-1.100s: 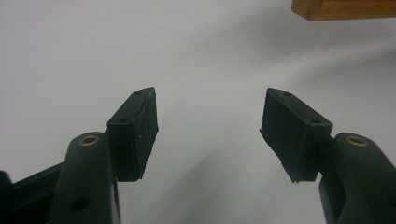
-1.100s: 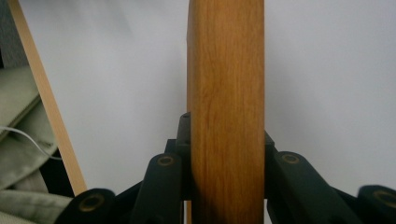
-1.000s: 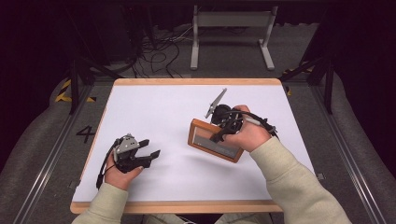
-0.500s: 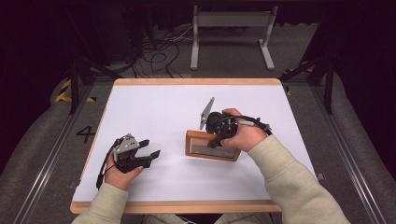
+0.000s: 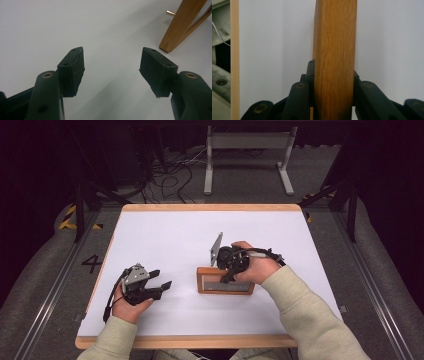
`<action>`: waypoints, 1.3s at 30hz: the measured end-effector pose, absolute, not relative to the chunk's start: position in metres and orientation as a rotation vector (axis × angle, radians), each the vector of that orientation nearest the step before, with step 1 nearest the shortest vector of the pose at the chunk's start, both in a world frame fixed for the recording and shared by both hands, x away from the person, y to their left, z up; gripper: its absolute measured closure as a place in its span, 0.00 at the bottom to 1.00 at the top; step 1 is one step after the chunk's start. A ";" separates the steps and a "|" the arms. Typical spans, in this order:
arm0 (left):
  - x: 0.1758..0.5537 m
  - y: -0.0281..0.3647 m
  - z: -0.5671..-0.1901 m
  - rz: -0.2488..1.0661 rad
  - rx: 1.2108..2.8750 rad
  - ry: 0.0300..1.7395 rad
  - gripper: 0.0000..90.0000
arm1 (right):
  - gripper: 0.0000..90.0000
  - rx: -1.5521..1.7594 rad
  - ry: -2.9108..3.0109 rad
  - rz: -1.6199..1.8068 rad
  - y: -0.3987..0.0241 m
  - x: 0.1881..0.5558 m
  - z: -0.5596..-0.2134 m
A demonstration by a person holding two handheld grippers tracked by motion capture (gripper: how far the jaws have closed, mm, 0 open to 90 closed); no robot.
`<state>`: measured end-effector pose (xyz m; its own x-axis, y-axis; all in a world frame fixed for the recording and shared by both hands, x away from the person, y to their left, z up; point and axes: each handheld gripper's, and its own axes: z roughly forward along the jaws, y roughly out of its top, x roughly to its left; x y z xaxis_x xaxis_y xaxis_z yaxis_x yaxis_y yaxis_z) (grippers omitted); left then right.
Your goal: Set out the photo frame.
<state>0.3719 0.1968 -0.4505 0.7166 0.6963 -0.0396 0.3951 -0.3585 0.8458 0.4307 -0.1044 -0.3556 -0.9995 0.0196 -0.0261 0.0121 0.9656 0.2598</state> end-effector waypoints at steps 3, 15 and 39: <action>0.372 0.197 -0.451 0.406 1.992 0.836 0.41 | 0.81 0.013 3.083 0.415 -0.105 0.431 -0.356; 0.372 0.197 -0.450 0.415 1.998 0.828 0.41 | 0.63 0.117 3.017 0.479 -0.113 0.438 -0.351; 0.370 0.197 -0.450 0.399 1.986 0.842 0.41 | 0.27 0.405 2.749 0.748 -0.140 0.439 -0.332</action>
